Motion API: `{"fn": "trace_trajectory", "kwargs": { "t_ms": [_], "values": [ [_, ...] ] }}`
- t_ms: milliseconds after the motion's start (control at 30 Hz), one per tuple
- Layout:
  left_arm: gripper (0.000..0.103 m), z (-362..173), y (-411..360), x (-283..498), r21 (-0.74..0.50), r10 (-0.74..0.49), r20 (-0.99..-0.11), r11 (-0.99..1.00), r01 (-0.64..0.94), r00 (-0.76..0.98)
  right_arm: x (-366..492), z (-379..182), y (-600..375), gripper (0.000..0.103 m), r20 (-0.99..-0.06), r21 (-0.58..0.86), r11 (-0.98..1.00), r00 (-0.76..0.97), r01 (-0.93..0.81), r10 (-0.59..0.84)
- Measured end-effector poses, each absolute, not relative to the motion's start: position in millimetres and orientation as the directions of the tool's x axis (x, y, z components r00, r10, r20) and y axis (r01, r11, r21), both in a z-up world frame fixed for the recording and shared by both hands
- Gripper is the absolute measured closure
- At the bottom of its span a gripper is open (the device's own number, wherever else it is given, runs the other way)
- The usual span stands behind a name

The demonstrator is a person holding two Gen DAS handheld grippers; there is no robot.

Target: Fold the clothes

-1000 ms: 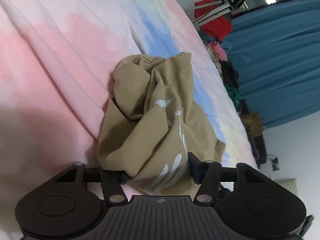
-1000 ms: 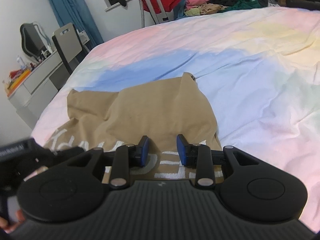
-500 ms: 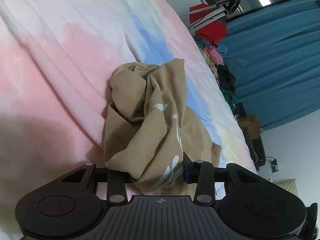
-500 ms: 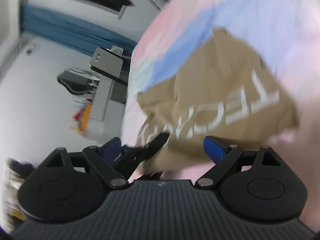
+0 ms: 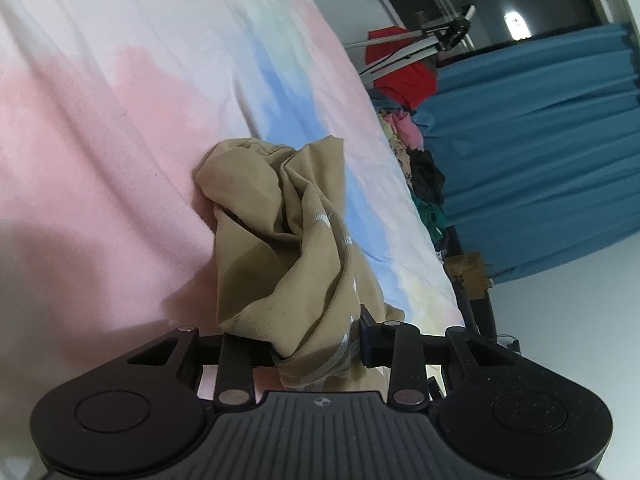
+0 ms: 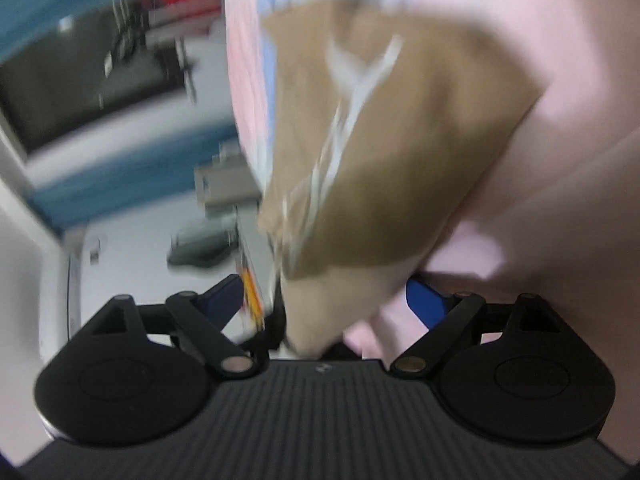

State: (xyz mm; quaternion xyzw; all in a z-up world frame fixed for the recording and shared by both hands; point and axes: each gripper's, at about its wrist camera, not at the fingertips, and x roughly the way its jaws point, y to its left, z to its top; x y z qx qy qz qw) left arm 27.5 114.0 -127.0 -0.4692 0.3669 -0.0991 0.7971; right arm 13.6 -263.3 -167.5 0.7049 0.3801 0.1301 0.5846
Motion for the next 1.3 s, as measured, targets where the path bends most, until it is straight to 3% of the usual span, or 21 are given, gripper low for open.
{"fn": "trace_trajectory", "kwargs": {
  "t_ms": [67,433,500,633,800,867,1033,1300],
  "values": [
    [0.068,-129.9,117.6,28.1,-0.825,-0.507,-0.495,0.53,-0.198,0.706,6.1,-167.1,-272.7,0.025,-0.288,0.919,-0.032,0.725,0.393,0.626],
    [0.052,-140.1,118.1,41.6,-0.818,-0.526,-0.525,0.529,-0.226,0.669,1.1,-163.0,-266.9,0.033,-0.399,0.906,0.112,0.738,0.407,0.544],
    [0.064,-141.0,120.1,41.5,-0.815,-0.52,-0.529,0.531,-0.231,0.671,1.9,-161.3,-267.3,0.036,-0.42,0.901,0.153,0.731,0.406,0.538],
    [0.075,-138.4,124.7,37.9,-0.831,-0.526,-0.504,0.511,-0.219,0.685,5.6,-150.8,-262.9,0.037,-0.441,0.897,0.232,0.713,0.377,0.545],
    [0.079,-125.9,126.8,30.3,-0.851,-0.536,-0.459,0.494,-0.178,0.709,1.0,-133.1,-257.3,0.035,-0.434,0.901,0.283,0.708,0.329,0.557],
    [0.079,-122.5,127.7,30.1,-0.862,-0.54,-0.437,0.479,-0.163,0.719,2.3,-131.5,-254.2,0.029,-0.391,0.92,0.255,0.699,0.296,0.599],
    [0.079,-123.8,131.6,34.2,-0.895,-0.563,-0.387,0.419,-0.151,0.731,10.7,-136.2,-243.1,0.028,-0.265,0.962,0.148,0.648,0.23,0.714],
    [0.079,-125.1,133.5,37.2,-0.917,-0.583,-0.354,0.369,-0.149,0.731,13.2,-157.2,-260.1,0.027,-0.213,0.953,-0.013,0.699,0.303,0.682]
  ]
}}
